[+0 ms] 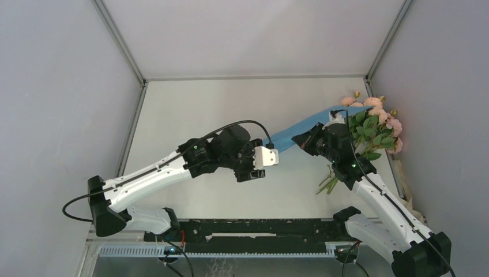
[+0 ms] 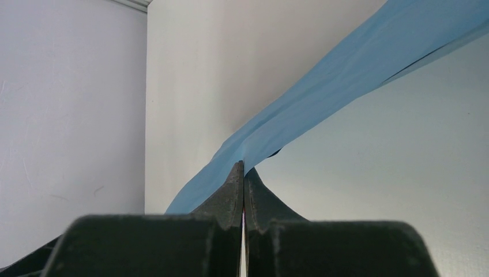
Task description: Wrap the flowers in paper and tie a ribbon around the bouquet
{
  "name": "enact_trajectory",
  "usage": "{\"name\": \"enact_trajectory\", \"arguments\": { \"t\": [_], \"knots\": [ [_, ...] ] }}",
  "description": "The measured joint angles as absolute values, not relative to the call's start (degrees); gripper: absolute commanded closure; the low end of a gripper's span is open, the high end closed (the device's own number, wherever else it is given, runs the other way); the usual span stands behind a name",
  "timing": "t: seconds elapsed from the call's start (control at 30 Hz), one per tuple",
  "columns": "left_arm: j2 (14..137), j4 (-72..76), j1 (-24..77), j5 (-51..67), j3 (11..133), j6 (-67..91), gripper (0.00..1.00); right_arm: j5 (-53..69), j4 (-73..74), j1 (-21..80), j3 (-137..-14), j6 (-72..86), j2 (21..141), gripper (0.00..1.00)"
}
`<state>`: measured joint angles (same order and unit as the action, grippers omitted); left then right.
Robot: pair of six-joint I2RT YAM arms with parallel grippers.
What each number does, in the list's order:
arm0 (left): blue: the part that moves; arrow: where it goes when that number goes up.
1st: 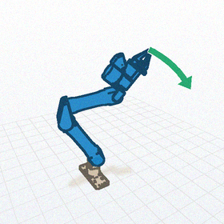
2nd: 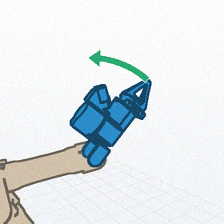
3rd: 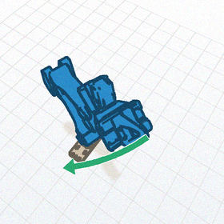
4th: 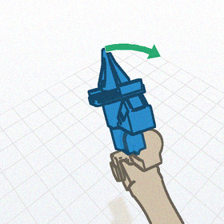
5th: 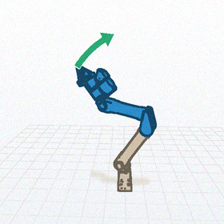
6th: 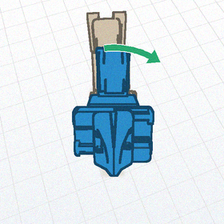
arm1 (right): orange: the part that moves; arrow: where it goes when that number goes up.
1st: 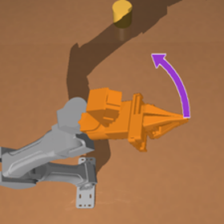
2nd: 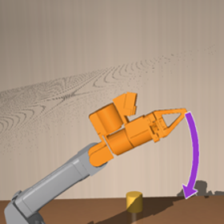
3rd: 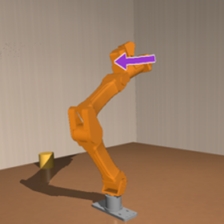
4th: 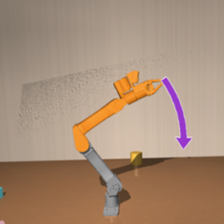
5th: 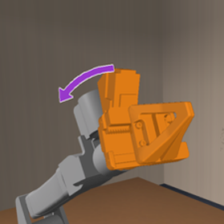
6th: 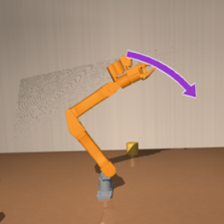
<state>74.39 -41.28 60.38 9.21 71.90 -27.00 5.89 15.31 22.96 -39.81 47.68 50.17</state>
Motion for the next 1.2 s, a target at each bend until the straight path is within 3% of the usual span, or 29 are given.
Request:
{"name": "enact_trajectory", "arguments": {
  "t": [0.23,0.83,1.2],
  "knots": [
    [75.9,-41.3,60.4,8.7,71.9,-26.9,0.49,5.9,15.7,23.0,-39.8,47.6,50.3,1.00],
    [76.6,-41.1,57.3,6.7,71.9,-25.4,0.49,5.9,16.3,23.0,-39.8,46.7,50.5,1.00],
    [76.4,-41.5,55.5,11.9,75.5,-22.9,0.42,6.0,16.3,23.0,-39.8,46.6,51.0,1.00]
  ]
}}
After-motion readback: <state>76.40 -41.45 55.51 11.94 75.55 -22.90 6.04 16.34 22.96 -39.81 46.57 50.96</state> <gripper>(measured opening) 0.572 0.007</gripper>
